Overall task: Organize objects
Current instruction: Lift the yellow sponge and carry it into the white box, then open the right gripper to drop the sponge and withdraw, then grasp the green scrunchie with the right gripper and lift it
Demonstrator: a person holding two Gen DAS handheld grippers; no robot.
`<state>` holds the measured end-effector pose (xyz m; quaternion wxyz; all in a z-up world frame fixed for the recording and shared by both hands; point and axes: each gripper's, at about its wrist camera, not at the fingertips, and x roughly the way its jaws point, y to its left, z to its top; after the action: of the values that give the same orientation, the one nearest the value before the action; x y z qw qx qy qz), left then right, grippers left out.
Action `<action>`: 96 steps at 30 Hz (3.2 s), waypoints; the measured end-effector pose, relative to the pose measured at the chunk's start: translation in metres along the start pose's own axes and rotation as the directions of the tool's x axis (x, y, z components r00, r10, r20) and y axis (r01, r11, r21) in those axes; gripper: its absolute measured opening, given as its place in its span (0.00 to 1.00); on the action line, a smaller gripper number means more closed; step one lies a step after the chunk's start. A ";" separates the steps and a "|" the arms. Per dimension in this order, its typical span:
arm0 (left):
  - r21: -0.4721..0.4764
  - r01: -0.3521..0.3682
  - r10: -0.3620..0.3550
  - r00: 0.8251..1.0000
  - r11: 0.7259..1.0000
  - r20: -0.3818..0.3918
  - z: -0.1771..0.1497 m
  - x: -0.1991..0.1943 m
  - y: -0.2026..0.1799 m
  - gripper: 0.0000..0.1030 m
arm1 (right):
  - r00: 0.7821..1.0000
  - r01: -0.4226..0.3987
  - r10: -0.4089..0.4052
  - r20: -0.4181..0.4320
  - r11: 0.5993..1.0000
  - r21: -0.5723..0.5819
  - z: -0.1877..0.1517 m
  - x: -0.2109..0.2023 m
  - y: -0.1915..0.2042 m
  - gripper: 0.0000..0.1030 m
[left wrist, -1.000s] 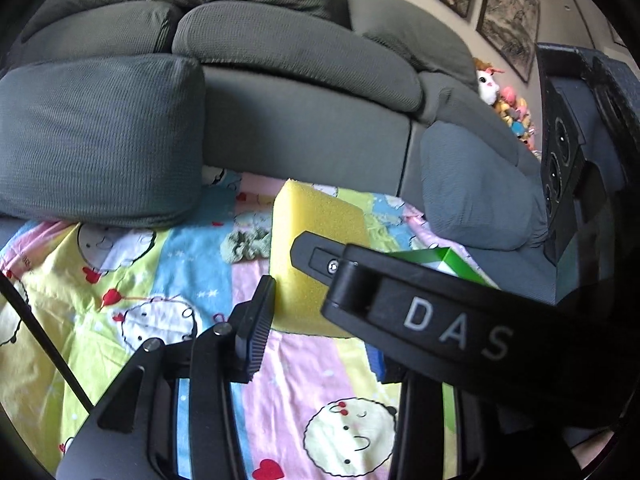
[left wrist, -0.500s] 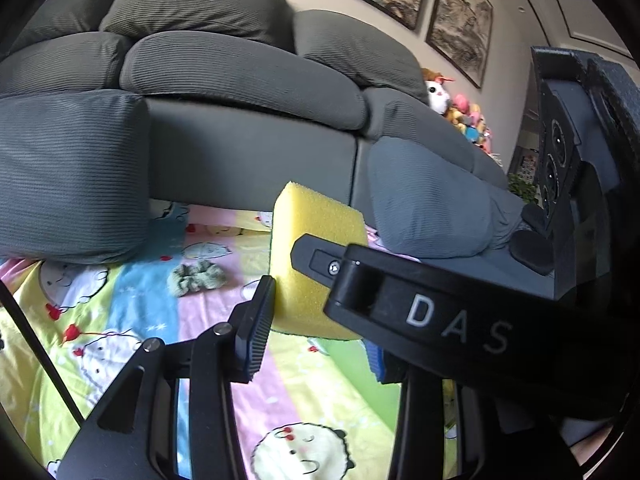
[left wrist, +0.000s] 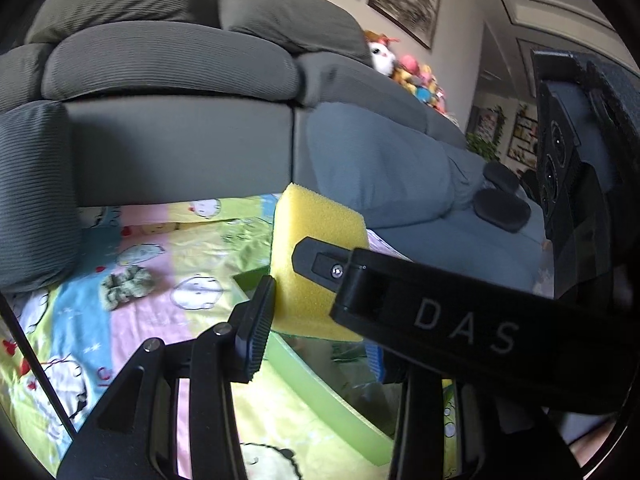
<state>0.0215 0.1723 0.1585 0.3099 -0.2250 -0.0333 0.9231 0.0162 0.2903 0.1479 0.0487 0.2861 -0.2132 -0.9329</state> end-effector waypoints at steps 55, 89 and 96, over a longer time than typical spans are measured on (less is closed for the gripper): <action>-0.161 0.168 -0.206 0.944 0.972 -0.258 -0.031 0.075 -0.010 0.62 | 0.957 0.289 -0.267 -0.112 0.906 0.310 -0.003 0.009 -0.130 0.53; -0.484 -0.650 0.537 0.759 0.586 -0.369 -0.090 -0.098 0.217 0.93 | 0.936 -0.078 0.077 -0.342 0.997 0.011 -0.013 0.112 0.041 0.77; -0.501 -0.672 0.547 0.738 0.546 -0.394 -0.095 -0.105 0.230 0.93 | 0.896 -0.039 0.039 -0.443 0.999 0.007 -0.018 0.200 0.068 0.77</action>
<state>0.0093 -0.0820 0.0686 -0.1211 -0.3975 -0.2208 0.8824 -0.1426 0.1794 0.0608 0.1149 0.4866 -0.2014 -0.8423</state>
